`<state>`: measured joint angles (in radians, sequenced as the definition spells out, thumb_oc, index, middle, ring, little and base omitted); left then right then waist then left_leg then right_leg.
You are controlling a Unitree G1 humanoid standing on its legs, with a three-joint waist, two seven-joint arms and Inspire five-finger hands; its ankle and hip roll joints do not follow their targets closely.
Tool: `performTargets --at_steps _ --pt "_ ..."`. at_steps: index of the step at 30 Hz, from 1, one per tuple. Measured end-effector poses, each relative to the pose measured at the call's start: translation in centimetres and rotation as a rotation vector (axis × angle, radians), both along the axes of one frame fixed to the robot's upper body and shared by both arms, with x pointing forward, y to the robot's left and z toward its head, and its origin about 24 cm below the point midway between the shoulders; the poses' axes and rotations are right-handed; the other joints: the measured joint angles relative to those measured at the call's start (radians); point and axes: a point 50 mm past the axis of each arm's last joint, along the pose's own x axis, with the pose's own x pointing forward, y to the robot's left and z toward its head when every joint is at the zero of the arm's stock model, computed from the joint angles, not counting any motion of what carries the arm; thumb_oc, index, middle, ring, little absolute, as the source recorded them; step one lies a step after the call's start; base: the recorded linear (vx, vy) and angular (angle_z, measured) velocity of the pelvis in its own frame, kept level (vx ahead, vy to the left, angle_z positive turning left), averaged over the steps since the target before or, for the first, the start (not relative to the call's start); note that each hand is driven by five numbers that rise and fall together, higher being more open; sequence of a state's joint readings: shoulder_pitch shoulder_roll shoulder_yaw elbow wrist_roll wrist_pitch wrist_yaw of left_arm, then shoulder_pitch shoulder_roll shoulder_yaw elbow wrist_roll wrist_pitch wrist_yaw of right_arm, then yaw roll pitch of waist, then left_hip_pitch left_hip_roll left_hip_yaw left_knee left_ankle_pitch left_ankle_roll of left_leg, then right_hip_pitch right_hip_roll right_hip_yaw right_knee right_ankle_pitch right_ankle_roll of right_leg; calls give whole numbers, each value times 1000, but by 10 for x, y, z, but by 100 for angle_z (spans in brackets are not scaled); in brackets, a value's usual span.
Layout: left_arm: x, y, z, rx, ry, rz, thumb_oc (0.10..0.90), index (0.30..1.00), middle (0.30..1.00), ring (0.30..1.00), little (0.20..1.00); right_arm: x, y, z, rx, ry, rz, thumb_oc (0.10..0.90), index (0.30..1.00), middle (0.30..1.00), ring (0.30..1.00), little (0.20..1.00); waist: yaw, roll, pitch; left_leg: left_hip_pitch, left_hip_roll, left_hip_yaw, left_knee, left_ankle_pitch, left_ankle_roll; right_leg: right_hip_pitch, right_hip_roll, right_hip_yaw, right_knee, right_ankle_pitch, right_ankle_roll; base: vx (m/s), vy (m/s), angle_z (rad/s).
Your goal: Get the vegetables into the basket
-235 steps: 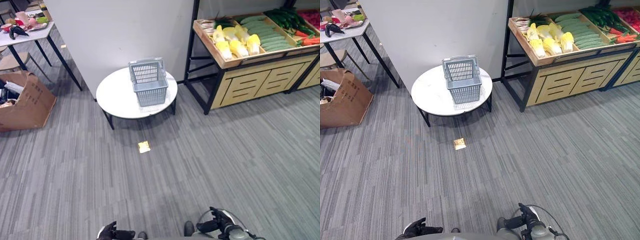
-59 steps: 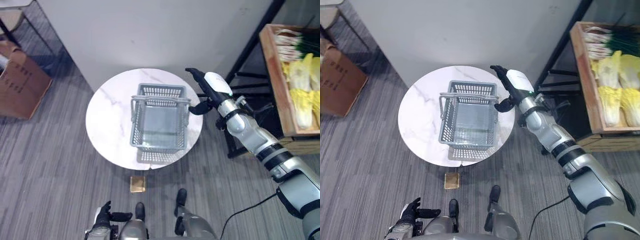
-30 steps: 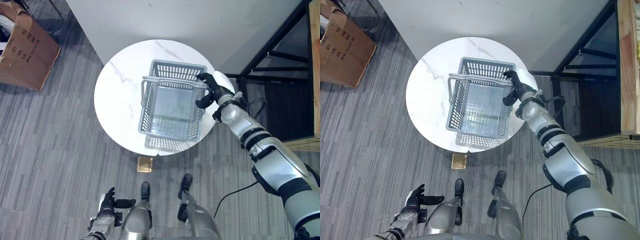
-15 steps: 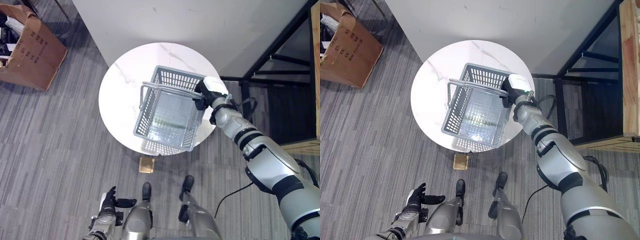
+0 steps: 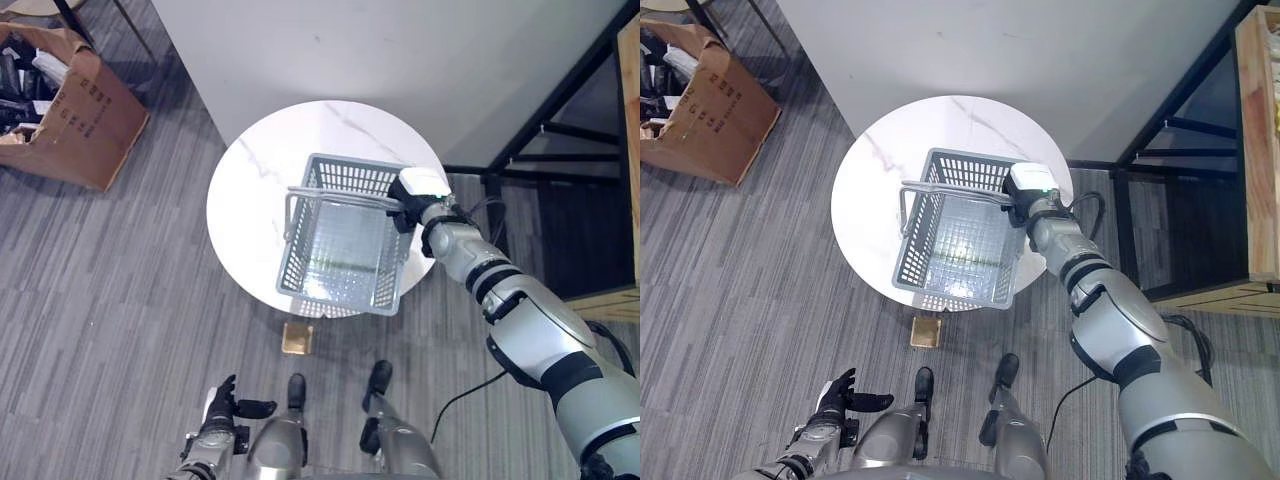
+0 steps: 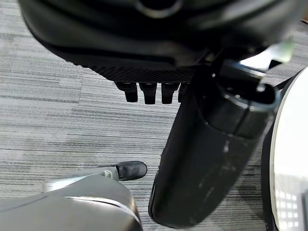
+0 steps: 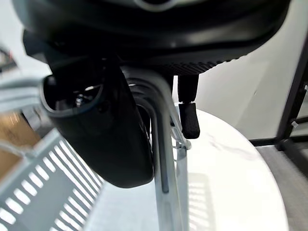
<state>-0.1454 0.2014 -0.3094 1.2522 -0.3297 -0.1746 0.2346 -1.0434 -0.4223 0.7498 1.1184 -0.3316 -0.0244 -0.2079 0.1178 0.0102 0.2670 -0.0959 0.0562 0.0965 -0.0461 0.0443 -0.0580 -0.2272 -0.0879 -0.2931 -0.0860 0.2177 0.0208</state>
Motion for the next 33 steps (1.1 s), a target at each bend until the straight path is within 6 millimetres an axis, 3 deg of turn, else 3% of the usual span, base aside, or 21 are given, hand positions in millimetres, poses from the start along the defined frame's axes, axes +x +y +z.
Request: performTargets --at_steps 3,6,9,17,33 --pt "0 1 0 1 0 9 900 1000 1000 1000 1000 -7 3 -1 86 -16 41 400 300 300 300 300 -2 0 0 8 -2 9 -6 0 0 0 -1 10 0 2 -2 8 22 -13" --pt "-7 6 -2 -7 24 61 900 1000 1000 1000 1000 -21 11 -1 273 -2 113 400 300 300 300 300 -49 -1 -1 47 -4 37 -22 0 0 18 3 36 0 5 -2 13 30 -23" --pt "-16 9 -5 -9 48 90 900 1000 1000 1000 1000 -35 12 -5 336 6 186 400 300 300 300 300 -79 -2 -1 73 -4 60 -32 0 1 28 6 60 0 6 4 -4 3 -24" --pt "-33 11 -10 -11 101 98 900 1000 1000 1000 1000 -55 4 -14 462 25 195 400 300 300 300 300 -88 -2 -2 102 9 85 -39 3 0 40 24 80 0 2 10 0 -6 -10" --pt "-39 11 -12 -16 135 91 900 1000 1000 1000 1000 -74 -8 -37 712 137 144 400 300 300 300 300 -110 -1 -2 132 11 107 -42 2 -1 59 30 100 -1 1 10 -6 -6 -3"
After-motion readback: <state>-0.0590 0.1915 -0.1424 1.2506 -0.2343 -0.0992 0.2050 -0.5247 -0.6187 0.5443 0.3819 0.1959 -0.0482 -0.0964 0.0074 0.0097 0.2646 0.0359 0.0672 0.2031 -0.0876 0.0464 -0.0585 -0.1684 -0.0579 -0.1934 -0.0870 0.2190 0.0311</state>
